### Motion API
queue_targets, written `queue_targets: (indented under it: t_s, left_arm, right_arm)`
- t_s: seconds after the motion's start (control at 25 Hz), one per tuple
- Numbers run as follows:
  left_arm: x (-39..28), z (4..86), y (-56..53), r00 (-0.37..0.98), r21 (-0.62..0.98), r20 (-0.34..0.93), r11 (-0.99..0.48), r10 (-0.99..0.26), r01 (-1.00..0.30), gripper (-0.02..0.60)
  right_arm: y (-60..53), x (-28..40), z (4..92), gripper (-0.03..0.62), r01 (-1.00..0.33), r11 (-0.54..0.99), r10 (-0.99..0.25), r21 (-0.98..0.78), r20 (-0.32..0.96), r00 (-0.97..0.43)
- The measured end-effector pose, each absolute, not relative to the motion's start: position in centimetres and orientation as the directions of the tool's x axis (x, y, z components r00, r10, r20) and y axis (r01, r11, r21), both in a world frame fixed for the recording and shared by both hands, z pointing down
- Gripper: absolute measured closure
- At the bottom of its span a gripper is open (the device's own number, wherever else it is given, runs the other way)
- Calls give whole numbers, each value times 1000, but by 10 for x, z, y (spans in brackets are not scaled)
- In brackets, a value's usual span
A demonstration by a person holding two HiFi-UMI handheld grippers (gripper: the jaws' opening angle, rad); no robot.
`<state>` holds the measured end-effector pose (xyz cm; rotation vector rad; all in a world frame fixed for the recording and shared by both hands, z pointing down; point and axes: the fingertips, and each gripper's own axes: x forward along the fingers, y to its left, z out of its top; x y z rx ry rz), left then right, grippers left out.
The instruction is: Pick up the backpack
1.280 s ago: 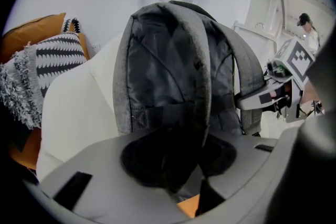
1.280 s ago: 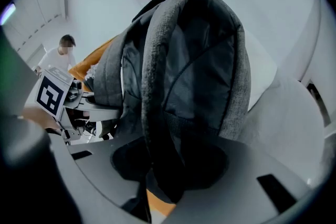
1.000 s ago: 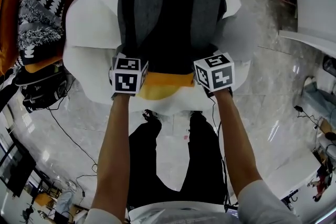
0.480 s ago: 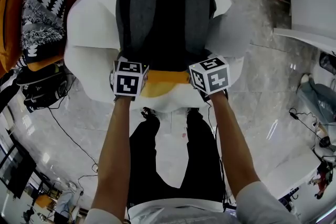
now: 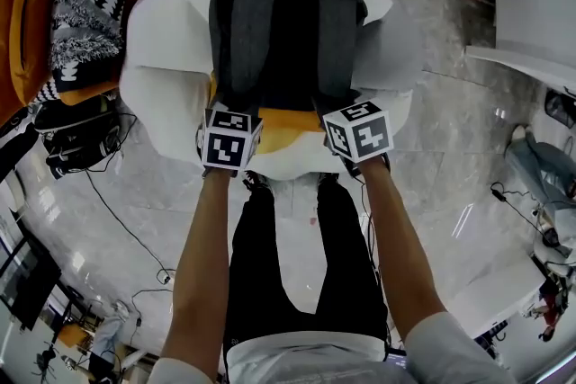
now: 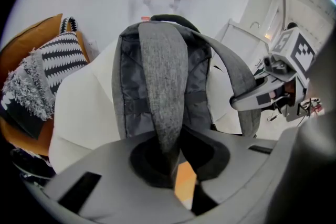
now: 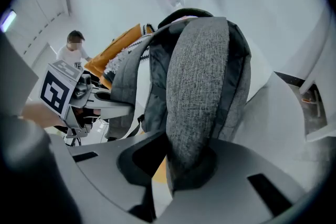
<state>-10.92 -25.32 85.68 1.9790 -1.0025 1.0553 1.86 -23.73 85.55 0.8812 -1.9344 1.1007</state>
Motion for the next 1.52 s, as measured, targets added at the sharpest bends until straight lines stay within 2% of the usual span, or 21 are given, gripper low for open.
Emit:
queue_targets:
  t_s: [0.48, 1.52]
  left_arm:
    - [-112, 834, -219, 392, 220, 871, -477, -297, -851, 523]
    - [-105, 786, -122, 435, 295, 840, -400, -323, -867, 522]
  right_arm:
    - [-199, 33, 838, 562, -843, 412, -153, -346, 886, -438]
    - [-102, 24, 772, 560, -840, 409, -186, -357, 868, -460]
